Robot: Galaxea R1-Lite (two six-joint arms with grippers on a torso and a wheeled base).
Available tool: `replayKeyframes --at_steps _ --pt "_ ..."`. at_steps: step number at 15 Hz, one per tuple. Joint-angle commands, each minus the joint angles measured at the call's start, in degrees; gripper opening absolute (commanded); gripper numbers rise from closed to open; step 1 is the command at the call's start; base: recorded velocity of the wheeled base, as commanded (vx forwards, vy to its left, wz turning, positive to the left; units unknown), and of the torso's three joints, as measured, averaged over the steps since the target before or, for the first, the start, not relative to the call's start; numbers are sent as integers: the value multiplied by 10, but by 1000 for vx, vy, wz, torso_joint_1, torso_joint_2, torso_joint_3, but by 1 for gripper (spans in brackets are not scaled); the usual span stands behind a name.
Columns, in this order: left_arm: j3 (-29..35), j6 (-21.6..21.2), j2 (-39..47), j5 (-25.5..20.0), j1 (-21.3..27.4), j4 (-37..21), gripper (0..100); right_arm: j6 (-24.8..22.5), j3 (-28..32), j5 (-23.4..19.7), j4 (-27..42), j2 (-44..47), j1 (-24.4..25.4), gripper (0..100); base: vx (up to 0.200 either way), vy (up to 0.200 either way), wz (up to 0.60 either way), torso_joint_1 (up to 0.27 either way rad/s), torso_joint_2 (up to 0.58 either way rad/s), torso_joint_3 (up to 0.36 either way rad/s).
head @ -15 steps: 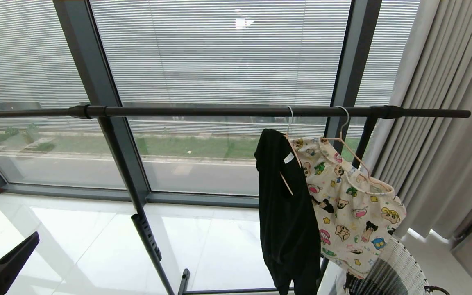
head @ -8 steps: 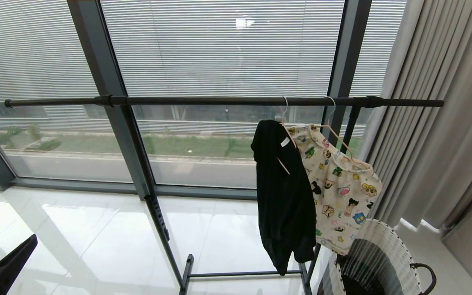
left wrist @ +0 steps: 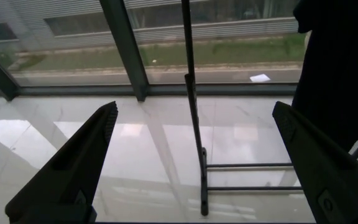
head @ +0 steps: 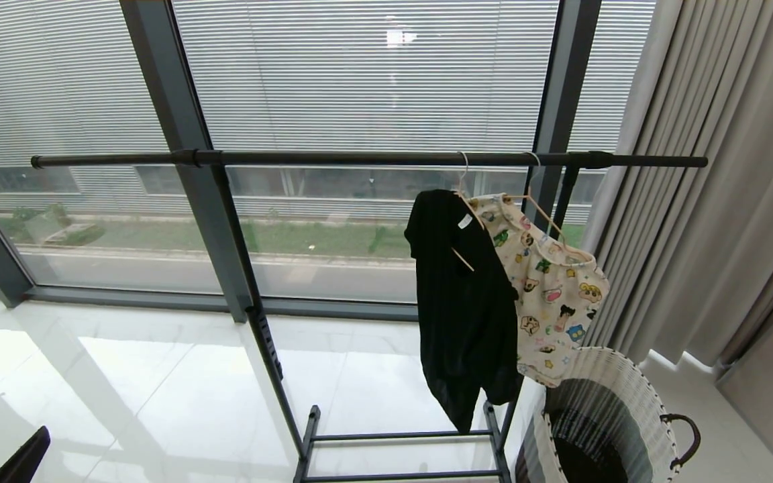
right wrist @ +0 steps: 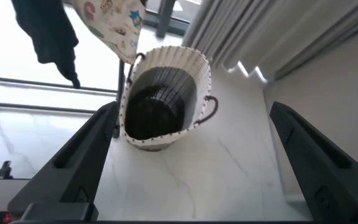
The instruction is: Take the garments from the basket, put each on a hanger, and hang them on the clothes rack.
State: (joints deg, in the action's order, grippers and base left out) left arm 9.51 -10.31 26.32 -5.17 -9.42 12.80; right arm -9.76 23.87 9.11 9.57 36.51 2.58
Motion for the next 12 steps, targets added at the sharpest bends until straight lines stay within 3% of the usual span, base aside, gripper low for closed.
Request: replayKeyframes --at_steps 1,3,5,6,7,8,10,11,12 --pt "-31 1 -87 27 -5 0 100 -1 -54 0 12 -79 -81 100 0 0 0 0 0 0" --pt "-79 -28 -175 63 -5 -1 100 -4 -75 2 84 -189 -139 100 0 0 0 0 0 0" --pt "-95 -50 -209 94 -6 -14 100 -5 -90 -6 131 -293 -140 100 0 0 0 0 0 0" --pt "-95 -48 -208 128 -6 -26 100 -1 -102 -26 121 -309 -140 100 0 0 0 0 0 0" --pt "-95 -50 -208 164 -6 -73 100 -1 -122 -70 77 -309 -137 100 0 0 0 0 0 0" --pt "-95 -57 -207 197 -6 -80 100 -3 -152 -110 31 -309 -137 100 0 0 0 0 0 0" --pt "-95 -76 -207 198 -6 -79 100 -8 -206 -189 -49 -301 -135 100 0 0 0 0 0 0" --pt "-95 -76 -207 198 -6 -79 100 -9 -208 -229 -52 -296 -130 100 0 0 0 0 0 0" --pt "-95 -76 -207 198 -6 -79 100 -12 -208 -233 -52 -300 -123 100 0 0 0 0 0 0"
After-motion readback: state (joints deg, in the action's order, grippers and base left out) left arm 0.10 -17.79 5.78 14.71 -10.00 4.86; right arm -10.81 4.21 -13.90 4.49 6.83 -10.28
